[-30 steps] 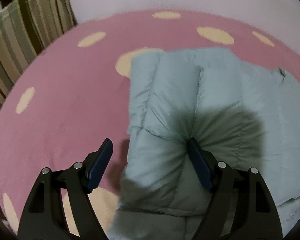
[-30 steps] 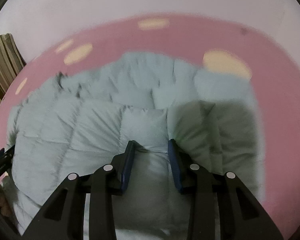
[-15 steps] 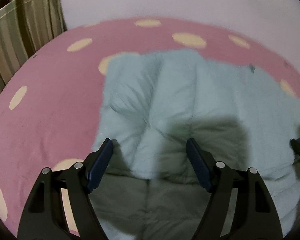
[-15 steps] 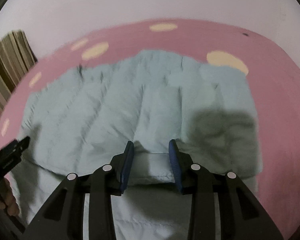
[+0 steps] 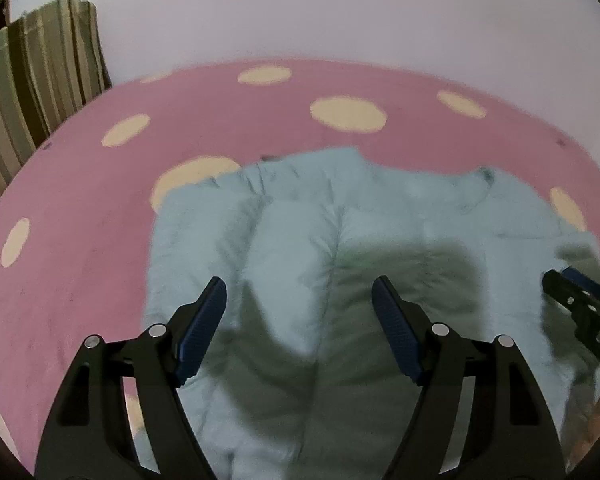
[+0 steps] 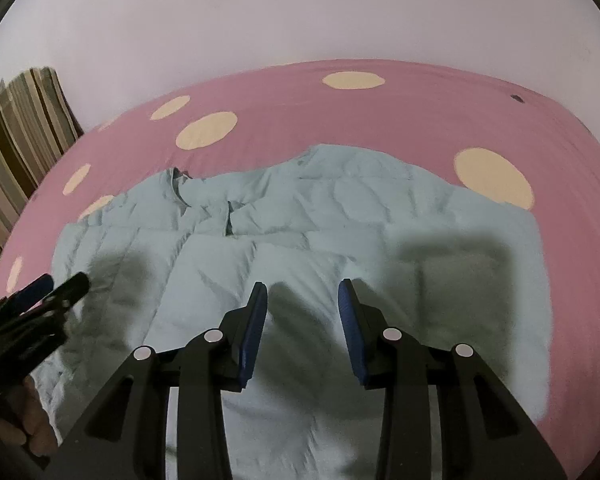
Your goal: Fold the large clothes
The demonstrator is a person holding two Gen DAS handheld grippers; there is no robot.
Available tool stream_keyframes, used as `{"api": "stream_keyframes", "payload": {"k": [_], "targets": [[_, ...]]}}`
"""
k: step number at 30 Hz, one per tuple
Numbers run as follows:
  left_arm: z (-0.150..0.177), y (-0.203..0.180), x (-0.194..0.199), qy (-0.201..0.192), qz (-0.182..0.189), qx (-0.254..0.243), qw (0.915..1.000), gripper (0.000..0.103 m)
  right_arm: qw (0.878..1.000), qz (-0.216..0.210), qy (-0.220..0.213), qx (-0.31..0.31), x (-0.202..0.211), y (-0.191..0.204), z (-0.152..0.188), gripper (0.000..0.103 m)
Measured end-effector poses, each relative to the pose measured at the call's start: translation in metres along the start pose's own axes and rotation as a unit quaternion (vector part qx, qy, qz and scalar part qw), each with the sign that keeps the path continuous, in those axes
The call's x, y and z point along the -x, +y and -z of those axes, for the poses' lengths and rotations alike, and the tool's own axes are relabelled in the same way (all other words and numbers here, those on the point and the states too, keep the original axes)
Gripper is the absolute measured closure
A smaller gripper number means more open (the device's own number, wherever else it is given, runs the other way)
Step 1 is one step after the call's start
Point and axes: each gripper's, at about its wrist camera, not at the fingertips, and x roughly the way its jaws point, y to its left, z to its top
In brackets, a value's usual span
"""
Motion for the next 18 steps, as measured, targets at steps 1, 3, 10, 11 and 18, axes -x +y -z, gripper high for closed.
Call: {"api": "stream_keyframes", "payload": {"k": [1, 3, 10, 11, 18], "targets": [[0.000, -0.003, -0.010, 0.012, -0.006, -0.008, 0.9999, 0.027, 1.000, 0.006, 0.006, 0.005, -0.005, 0.002, 0.001, 0.064], [0.004, -0.010, -0.027, 0.034, -0.018, -0.030, 0.9988, 0.025, 0.999, 0.010, 0.038, 0.011, -0.027, 0.004, 0.006, 0.063], [0.009, -0.010, -0.017, 0.021, -0.024, -0.040, 0.9987, 0.026, 0.999, -0.002, 0.032, -0.003, -0.017, -0.001, 0.008, 0.063], [0.012, -0.003, -0.007, 0.019, -0.018, -0.034, 0.9991, 0.026, 0.999, -0.007, 0.030, -0.010, -0.008, -0.004, 0.009, 0.061], [0.079, 0.067, 0.070, 0.002, 0.023, 0.015, 0.9996, 0.022, 1.000, -0.012, -0.002, -0.016, 0.093, -0.042, 0.073, 0.038]]}}
